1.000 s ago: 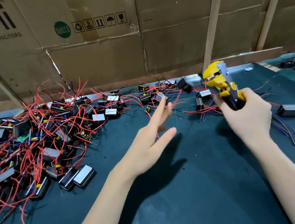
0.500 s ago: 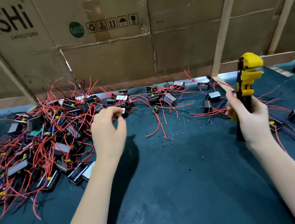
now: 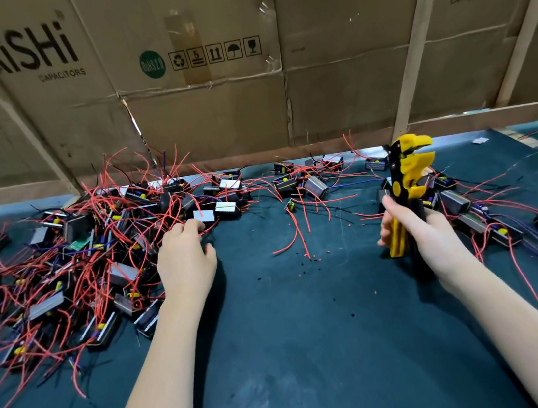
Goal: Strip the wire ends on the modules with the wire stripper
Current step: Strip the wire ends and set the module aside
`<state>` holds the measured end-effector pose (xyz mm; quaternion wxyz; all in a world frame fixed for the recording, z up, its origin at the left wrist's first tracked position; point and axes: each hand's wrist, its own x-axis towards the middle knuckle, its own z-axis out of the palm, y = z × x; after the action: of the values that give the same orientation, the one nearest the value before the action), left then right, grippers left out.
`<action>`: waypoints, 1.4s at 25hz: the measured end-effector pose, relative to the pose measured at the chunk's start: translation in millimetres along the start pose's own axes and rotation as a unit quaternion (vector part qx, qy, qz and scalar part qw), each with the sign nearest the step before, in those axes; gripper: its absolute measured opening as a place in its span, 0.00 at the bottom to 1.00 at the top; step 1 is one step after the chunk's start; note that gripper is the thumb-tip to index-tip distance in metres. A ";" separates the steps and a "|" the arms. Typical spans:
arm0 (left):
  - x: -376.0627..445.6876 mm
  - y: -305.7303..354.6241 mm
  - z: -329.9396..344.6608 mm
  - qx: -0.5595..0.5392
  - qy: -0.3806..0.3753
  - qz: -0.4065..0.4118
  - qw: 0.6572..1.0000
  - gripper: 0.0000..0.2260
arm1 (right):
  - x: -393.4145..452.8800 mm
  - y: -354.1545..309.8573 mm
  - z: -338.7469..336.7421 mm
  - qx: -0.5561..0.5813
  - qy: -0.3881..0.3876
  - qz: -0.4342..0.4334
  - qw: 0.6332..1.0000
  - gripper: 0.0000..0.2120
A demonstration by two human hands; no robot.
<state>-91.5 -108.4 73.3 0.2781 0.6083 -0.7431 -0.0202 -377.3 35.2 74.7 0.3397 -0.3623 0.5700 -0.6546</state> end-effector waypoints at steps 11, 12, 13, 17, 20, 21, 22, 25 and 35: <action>13.1 7.9 5.3 0.069 0.060 0.154 0.984 0.26 | -1.0 -3.1 1.4 0.004 0.004 0.012 1.000 0.20; 13.6 5.9 7.7 0.088 0.039 0.118 0.988 0.27 | -0.5 -2.9 1.0 0.003 0.003 0.014 1.000 0.21; 13.4 4.0 9.8 0.104 0.023 0.085 0.991 0.28 | -0.1 -3.0 1.0 0.001 0.002 0.017 1.000 0.21; 12.3 4.5 13.9 0.103 0.010 0.047 0.993 0.33 | 0.6 -2.4 0.1 -0.014 -0.008 0.019 1.000 0.22; 13.7 2.4 14.7 0.097 0.001 0.033 0.995 0.35 | 1.3 -1.6 -1.0 -0.013 -0.010 0.015 1.000 0.22; 14.0 1.3 14.8 0.097 0.002 0.035 0.995 0.35 | 1.5 -1.5 -1.1 -0.012 -0.011 0.015 1.000 0.23; 14.0 0.7 14.5 0.085 0.008 0.040 0.996 0.34 | 1.6 -1.5 -1.2 -0.011 -0.011 0.015 1.000 0.23; 14.3 0.6 13.2 0.041 0.042 0.052 0.997 0.31 | 1.5 -1.1 -1.5 -0.013 -0.011 0.015 1.000 0.23; 8.2 -2.0 11.8 0.020 0.051 0.061 0.997 0.11 | 1.2 0.9 -2.0 -0.014 -0.010 0.012 1.000 0.24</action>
<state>-95.8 -120.1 65.8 0.3038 0.5677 -0.7639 0.0428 -379.6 35.1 73.7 0.3478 -0.3666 0.5803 -0.6387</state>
